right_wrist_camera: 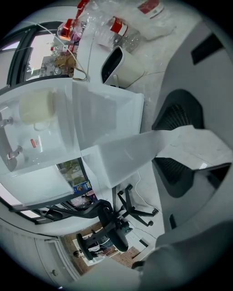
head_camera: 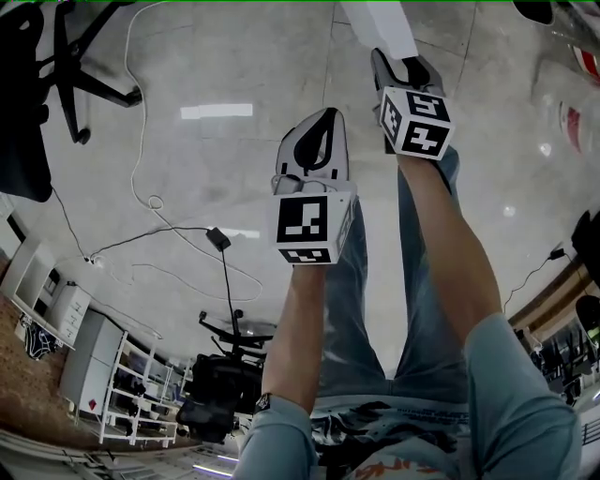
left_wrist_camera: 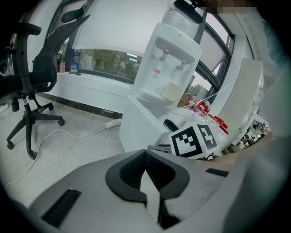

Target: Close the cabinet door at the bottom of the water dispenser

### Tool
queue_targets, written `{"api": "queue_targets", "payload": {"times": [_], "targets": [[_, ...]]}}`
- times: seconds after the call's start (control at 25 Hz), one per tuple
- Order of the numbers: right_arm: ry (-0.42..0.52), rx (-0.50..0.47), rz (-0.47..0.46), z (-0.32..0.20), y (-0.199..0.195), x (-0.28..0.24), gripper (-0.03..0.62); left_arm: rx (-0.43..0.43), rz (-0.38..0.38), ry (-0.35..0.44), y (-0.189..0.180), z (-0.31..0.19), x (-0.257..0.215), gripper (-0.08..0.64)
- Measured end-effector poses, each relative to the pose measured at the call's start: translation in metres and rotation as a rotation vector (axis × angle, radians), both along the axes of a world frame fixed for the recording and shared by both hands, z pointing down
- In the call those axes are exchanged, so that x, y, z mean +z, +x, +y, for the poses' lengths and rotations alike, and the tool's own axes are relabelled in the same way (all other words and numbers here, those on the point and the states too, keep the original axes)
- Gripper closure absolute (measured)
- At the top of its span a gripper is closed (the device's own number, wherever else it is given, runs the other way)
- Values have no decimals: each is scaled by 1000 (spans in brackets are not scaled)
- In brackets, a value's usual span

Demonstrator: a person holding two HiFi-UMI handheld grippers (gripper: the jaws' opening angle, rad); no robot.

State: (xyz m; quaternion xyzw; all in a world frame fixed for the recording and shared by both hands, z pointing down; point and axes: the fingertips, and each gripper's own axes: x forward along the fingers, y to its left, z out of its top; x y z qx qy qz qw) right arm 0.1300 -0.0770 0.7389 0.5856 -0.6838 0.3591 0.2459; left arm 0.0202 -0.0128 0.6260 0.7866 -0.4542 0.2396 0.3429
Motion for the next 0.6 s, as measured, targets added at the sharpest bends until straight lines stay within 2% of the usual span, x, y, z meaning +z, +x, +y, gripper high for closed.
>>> {"api": "queue_targets", "payload": {"times": [0.44,0.6], "targets": [[-1,25,19,-11,55,-1,399,39,3,-21,51,-12,7,549],[2,40,36,-19,76,-1,434,41,-5,-43,66,-18,12,549]]}}
